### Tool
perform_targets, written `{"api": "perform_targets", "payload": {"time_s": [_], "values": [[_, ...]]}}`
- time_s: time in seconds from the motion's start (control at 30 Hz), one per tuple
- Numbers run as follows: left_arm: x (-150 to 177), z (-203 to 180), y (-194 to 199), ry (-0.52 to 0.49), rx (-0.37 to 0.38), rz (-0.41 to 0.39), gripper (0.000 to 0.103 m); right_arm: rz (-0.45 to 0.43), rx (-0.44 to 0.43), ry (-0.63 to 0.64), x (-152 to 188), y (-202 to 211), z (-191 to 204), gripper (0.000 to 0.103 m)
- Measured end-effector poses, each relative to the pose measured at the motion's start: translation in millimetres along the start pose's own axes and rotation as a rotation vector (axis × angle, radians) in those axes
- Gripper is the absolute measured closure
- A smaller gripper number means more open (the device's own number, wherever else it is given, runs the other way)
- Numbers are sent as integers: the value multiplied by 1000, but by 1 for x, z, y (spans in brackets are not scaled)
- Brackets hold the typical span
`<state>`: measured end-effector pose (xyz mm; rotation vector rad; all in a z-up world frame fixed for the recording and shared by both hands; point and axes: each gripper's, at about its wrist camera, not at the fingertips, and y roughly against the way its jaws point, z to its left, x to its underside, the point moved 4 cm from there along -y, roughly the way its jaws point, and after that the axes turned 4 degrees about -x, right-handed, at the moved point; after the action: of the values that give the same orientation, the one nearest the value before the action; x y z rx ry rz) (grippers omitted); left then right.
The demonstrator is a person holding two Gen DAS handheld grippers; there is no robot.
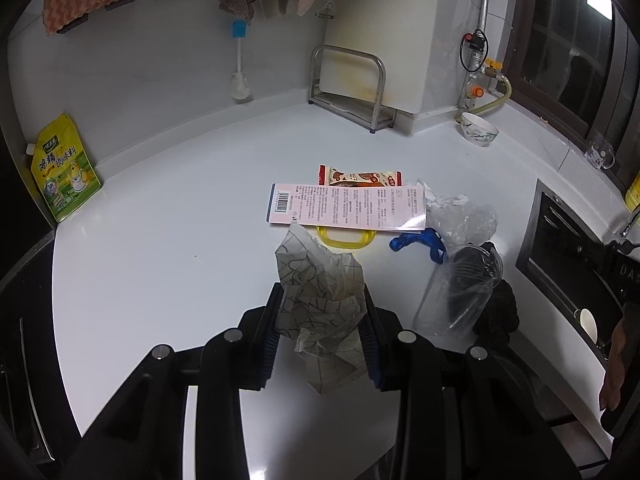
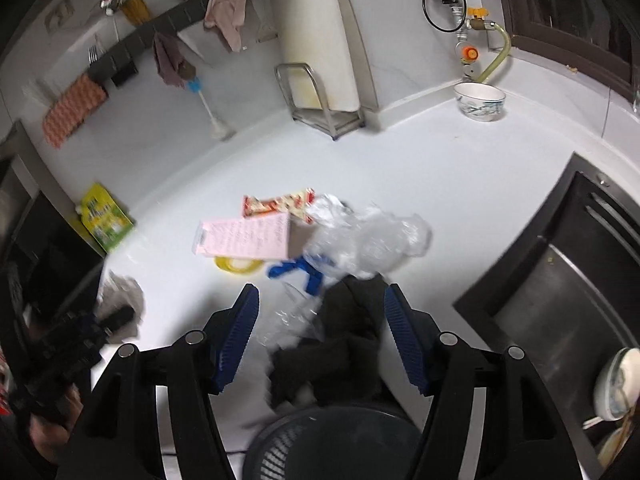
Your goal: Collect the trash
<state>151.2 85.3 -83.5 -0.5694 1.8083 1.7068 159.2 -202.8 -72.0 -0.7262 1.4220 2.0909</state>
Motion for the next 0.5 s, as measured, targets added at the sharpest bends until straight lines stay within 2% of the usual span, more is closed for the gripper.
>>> {"api": "perform_targets", "payload": {"time_s": [0.1,0.27,0.5], "values": [[3,-4,0,-9,4,4,68,36,23,35,16,-3,-3,40],[6,-12,-4,-25,9,17,68,87,25,-10,37,-17,-10,40],[10,-22,-7,-53,18,26,68,118,32,-98,32,-38,-16,40]]}}
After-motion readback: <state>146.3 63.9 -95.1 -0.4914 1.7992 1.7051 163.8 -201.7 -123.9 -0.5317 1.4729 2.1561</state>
